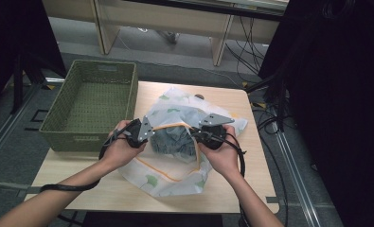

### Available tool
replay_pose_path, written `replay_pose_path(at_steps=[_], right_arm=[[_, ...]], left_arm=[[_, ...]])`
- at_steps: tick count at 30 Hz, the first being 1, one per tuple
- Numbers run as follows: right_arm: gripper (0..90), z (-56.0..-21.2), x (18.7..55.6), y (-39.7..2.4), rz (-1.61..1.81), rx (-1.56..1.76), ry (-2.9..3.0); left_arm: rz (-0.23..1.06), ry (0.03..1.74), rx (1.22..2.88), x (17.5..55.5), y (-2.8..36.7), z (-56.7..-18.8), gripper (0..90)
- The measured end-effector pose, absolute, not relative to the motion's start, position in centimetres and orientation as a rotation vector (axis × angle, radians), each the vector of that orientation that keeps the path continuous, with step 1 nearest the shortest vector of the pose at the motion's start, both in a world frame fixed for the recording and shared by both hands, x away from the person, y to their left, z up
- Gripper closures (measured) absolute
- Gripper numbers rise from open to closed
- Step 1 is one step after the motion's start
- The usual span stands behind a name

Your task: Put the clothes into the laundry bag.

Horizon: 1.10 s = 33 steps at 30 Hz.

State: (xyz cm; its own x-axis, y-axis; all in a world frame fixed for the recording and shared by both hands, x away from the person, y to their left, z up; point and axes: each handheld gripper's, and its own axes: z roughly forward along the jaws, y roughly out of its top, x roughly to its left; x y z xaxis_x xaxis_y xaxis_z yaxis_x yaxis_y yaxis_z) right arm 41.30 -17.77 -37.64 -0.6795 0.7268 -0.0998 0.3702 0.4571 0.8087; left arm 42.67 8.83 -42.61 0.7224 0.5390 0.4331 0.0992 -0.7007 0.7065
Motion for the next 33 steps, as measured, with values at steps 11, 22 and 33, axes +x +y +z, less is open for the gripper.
replay_pose_path(at_steps=[11, 22, 33], right_arm=[[88.5, -38.7, 40.9, -18.1, 1.046, 0.887, 2.344], [88.5, -41.0, 39.6, -18.9, 0.944, 0.832, 2.466], [89.2, -45.4, 38.2, -19.5, 0.744, 0.777, 2.712]], left_arm=[[0.798, 0.389, 2.288, 38.7, 9.6, -41.9, 87.9], [0.594, 0.219, 2.433, 36.2, 8.7, -44.5, 87.9], [0.485, 0.156, 2.588, 36.2, 7.8, -47.7, 87.9]])
